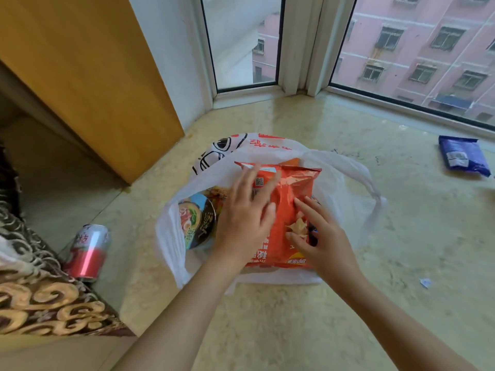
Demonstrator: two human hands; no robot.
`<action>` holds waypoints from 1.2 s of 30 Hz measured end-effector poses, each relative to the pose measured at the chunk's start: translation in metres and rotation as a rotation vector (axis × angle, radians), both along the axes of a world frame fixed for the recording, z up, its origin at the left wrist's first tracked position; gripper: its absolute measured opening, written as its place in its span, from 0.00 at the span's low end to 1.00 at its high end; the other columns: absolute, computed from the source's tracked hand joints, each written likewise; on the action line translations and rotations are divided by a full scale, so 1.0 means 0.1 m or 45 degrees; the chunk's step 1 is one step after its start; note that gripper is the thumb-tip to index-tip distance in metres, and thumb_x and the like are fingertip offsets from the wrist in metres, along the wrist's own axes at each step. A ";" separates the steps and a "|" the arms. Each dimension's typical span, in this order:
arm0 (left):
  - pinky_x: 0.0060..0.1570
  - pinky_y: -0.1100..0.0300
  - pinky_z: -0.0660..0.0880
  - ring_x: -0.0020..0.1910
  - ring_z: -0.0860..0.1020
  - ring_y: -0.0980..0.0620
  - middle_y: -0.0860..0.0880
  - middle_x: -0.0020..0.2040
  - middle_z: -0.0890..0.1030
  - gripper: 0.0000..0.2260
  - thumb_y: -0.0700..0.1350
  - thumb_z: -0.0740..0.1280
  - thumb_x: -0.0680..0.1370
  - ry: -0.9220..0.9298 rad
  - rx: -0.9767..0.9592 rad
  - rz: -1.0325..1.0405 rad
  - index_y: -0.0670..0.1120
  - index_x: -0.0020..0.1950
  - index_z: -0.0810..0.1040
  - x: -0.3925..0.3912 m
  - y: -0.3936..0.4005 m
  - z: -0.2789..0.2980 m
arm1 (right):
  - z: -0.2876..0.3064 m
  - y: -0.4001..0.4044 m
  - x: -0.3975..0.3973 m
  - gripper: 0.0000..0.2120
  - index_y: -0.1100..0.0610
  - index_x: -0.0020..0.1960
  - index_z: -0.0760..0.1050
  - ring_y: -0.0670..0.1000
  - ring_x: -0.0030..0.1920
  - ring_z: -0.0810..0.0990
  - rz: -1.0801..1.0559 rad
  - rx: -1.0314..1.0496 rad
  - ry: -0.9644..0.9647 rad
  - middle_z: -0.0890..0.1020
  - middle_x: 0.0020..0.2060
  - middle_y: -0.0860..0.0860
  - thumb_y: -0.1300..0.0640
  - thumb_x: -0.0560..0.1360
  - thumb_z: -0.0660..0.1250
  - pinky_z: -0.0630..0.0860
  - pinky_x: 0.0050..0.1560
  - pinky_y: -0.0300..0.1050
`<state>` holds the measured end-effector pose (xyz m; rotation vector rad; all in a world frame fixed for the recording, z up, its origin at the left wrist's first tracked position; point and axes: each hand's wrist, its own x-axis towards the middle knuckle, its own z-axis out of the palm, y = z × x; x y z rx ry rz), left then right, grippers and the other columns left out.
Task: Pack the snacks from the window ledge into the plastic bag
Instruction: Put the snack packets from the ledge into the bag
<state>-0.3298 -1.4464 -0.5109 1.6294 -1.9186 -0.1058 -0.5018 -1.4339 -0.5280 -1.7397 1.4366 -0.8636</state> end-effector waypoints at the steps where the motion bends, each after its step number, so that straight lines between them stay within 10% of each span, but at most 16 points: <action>1: 0.70 0.52 0.55 0.76 0.53 0.45 0.47 0.77 0.59 0.23 0.51 0.61 0.80 -0.122 0.038 -0.090 0.56 0.75 0.63 -0.03 -0.03 0.01 | 0.02 0.00 -0.02 0.28 0.45 0.69 0.71 0.43 0.70 0.67 -0.019 -0.032 0.027 0.69 0.70 0.43 0.56 0.71 0.73 0.72 0.65 0.50; 8: 0.70 0.47 0.60 0.77 0.42 0.43 0.47 0.79 0.47 0.35 0.71 0.50 0.74 -0.555 0.368 -0.200 0.60 0.78 0.48 -0.13 -0.10 -0.08 | 0.34 -0.48 -0.19 0.16 0.53 0.59 0.79 0.54 0.56 0.78 -0.172 -0.451 0.497 0.80 0.58 0.49 0.62 0.73 0.68 0.73 0.42 0.45; 16: 0.62 0.45 0.70 0.75 0.59 0.41 0.45 0.76 0.62 0.38 0.73 0.51 0.70 -0.598 0.349 -0.100 0.57 0.77 0.57 -0.20 -0.02 -0.15 | 0.41 -1.35 0.32 0.15 0.52 0.53 0.81 0.59 0.62 0.73 0.352 -0.675 1.270 0.78 0.59 0.55 0.61 0.67 0.73 0.72 0.57 0.55; 22: 0.64 0.38 0.66 0.75 0.57 0.39 0.44 0.78 0.57 0.51 0.81 0.50 0.61 -0.591 0.283 -0.016 0.55 0.78 0.53 -0.19 0.08 -0.27 | 0.46 -1.51 0.62 0.15 0.54 0.59 0.76 0.58 0.73 0.58 0.330 -0.654 1.555 0.66 0.70 0.55 0.60 0.73 0.67 0.52 0.70 0.66; 28: 0.67 0.39 0.62 0.75 0.58 0.37 0.42 0.77 0.57 0.52 0.79 0.59 0.60 -0.614 0.192 0.094 0.55 0.78 0.54 -0.23 -0.06 -0.31 | 0.75 -1.64 0.64 0.06 0.56 0.41 0.82 0.60 0.68 0.68 0.015 -0.801 1.233 0.76 0.63 0.53 0.65 0.67 0.70 0.55 0.66 0.73; 36: 0.72 0.43 0.53 0.76 0.51 0.39 0.41 0.78 0.49 0.50 0.77 0.54 0.66 -0.587 0.511 0.277 0.55 0.77 0.36 0.03 -0.80 -0.14 | 1.30 -1.62 0.52 0.07 0.55 0.41 0.82 0.60 0.61 0.72 -0.247 -1.013 0.644 0.79 0.55 0.51 0.62 0.70 0.65 0.66 0.61 0.61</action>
